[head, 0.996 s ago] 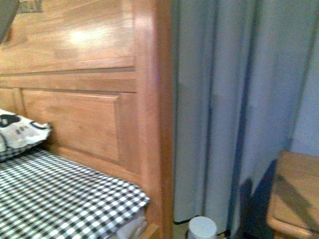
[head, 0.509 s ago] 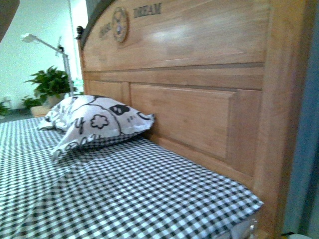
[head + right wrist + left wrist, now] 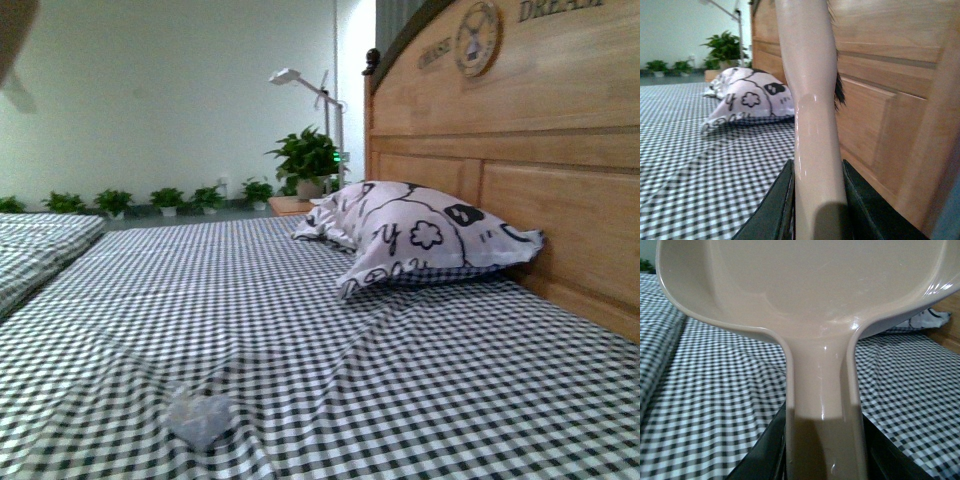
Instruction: Clean up trash
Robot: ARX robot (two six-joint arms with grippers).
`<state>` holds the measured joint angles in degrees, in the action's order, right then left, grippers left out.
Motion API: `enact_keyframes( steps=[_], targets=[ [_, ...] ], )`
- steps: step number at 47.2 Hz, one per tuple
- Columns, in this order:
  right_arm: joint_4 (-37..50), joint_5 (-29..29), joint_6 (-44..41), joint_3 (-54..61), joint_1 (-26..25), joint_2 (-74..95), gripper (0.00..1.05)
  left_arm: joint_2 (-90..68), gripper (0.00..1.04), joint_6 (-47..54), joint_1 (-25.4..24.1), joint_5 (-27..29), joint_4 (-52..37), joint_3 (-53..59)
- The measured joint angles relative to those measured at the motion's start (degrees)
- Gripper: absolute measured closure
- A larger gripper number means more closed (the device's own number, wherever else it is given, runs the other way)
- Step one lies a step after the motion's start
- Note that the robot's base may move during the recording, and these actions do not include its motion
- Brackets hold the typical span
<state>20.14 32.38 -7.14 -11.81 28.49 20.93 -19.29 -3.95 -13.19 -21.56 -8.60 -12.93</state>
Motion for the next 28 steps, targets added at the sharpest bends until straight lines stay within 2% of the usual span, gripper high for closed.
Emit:
enact_keyframes(
  steps=[11,14,18,24,28],
  targets=[
    [0.00,-0.37,-0.02,0.02,0.11,0.07,0.82,0.13,0.79,-0.07,-0.15,-0.15,0.02,0.00],
    [0.00,0.00,0.00,0.02,0.09,0.00,0.82,-1.38,0.79,-0.17,0.15,2.47,6.12,-2.10],
    [0.00,0.24,0.00,0.00,0.02,-0.17,0.82,-5.51,0.79,0.72,-1.22,1.81,9.86,-4.50],
    [0.00,-0.02,0.00,0.00,0.04,-0.13,0.82,-14.86,0.79,5.05,-5.86,-2.89,6.08,-6.27],
    [0.00,-0.02,0.00,0.00,0.02,-0.13,0.82,-23.80,0.79,12.48,-9.66,-7.82,1.03,-8.59]
  ],
)
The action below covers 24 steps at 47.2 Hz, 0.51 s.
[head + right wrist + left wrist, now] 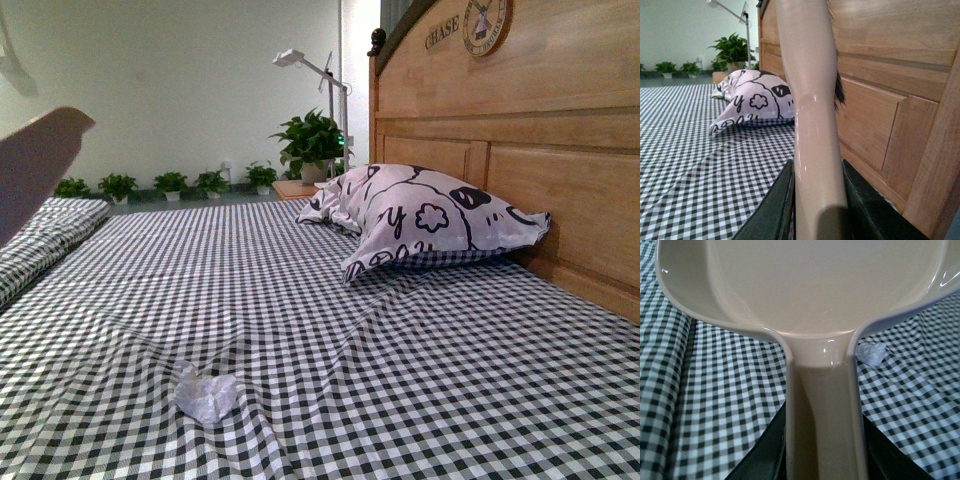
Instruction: Clean up trash
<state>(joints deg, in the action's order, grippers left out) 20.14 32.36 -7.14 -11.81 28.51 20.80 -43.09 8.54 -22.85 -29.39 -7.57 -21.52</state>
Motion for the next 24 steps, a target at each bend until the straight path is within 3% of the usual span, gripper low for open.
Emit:
enact_keyframes(
  steps=[4,12,24],
  targets=[
    [0.00,0.02,0.00,0.00,0.00,0.00,0.82,-10.32,0.79,9.62,-3.30,-4.52,-3.50,-3.06],
    [0.00,0.00,0.00,0.00,0.00,0.00,0.82,-26.73,0.79,30.93,-6.69,-8.79,-1.16,-7.72],
    [0.00,0.00,0.00,0.00,0.00,0.00,0.82,-37.86,0.79,45.57,-6.14,-13.14,3.30,-13.09]
  ],
)
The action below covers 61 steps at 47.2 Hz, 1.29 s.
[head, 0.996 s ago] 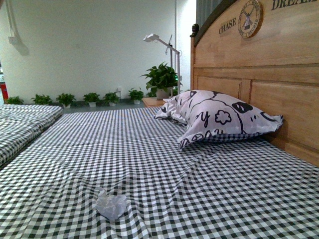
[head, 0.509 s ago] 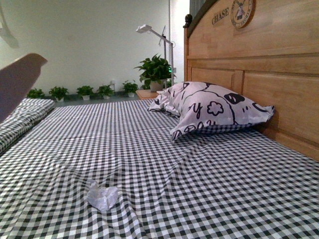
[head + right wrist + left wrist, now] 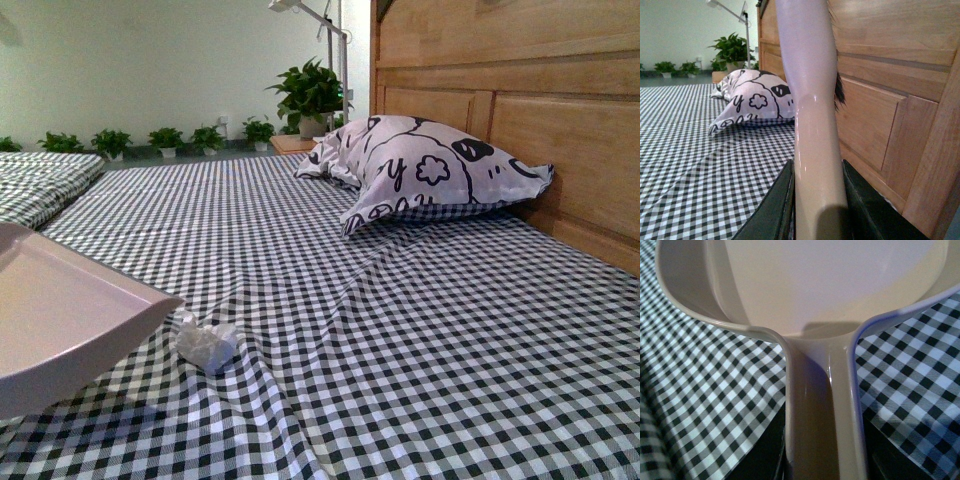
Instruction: Clean up trash
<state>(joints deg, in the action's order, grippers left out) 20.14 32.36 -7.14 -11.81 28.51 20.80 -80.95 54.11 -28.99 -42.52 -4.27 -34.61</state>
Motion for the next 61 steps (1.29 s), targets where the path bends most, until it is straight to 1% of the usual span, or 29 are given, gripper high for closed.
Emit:
enact_keyframes(
  steps=[3,9,18,35,61],
  targets=[
    [0.00,0.00,0.00,0.00,0.00,0.00,0.82,-0.90,0.79,1.73,0.35,-0.26,1.75,-0.68],
    [0.00,0.02,0.00,0.00,0.00,0.00,0.82,-4.46,0.79,8.76,0.87,-0.39,7.87,-2.97],
    [0.00,0.00,0.00,0.00,0.00,0.00,0.82,-7.41,0.79,13.53,0.81,0.74,13.57,-4.87],
    [0.00,0.02,-0.02,0.00,0.00,0.00,0.82,-11.65,0.79,16.17,0.83,3.56,16.31,-8.22],
    [0.00,0.00,0.00,0.00,0.00,0.00,0.82,-13.14,0.79,17.07,1.20,4.83,16.20,-8.55]
  ],
)
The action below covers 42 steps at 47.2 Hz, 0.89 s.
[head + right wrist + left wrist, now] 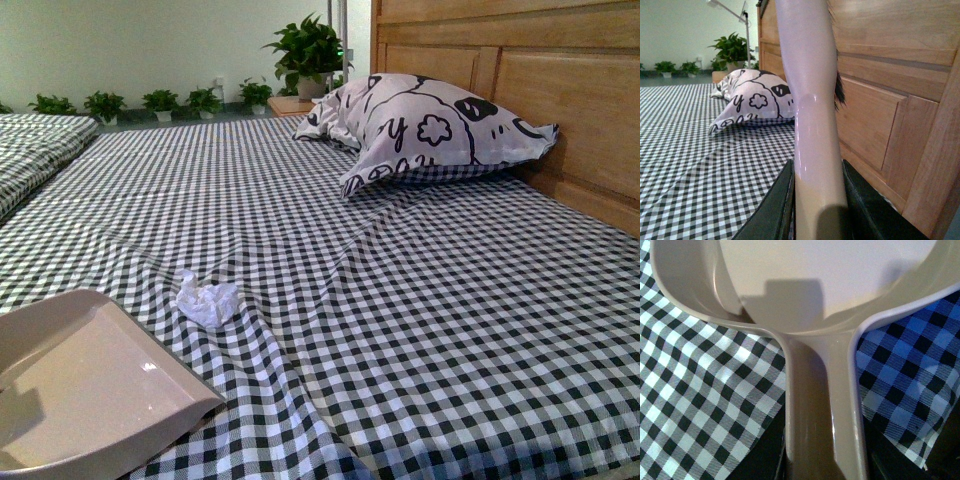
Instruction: Clean up trash
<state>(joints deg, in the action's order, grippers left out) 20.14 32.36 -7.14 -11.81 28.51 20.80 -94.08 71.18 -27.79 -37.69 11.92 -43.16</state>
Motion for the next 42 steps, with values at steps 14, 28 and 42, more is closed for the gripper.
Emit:
enact_keyframes(
  steps=[14,28,42],
  targets=[
    [-22.47,-20.85,9.35,-16.20,-4.11,24.00,0.82,-0.02,0.79,0.20,0.04,0.13,0.09,0.00],
    [-6.10,-21.31,3.85,-30.38,-1.42,57.90,0.82,-0.02,0.79,0.22,0.04,0.15,0.09,0.00],
    [-4.50,-20.50,0.37,-49.72,4.90,87.45,0.82,-0.02,0.79,0.24,0.04,0.13,0.09,0.00]
  ],
)
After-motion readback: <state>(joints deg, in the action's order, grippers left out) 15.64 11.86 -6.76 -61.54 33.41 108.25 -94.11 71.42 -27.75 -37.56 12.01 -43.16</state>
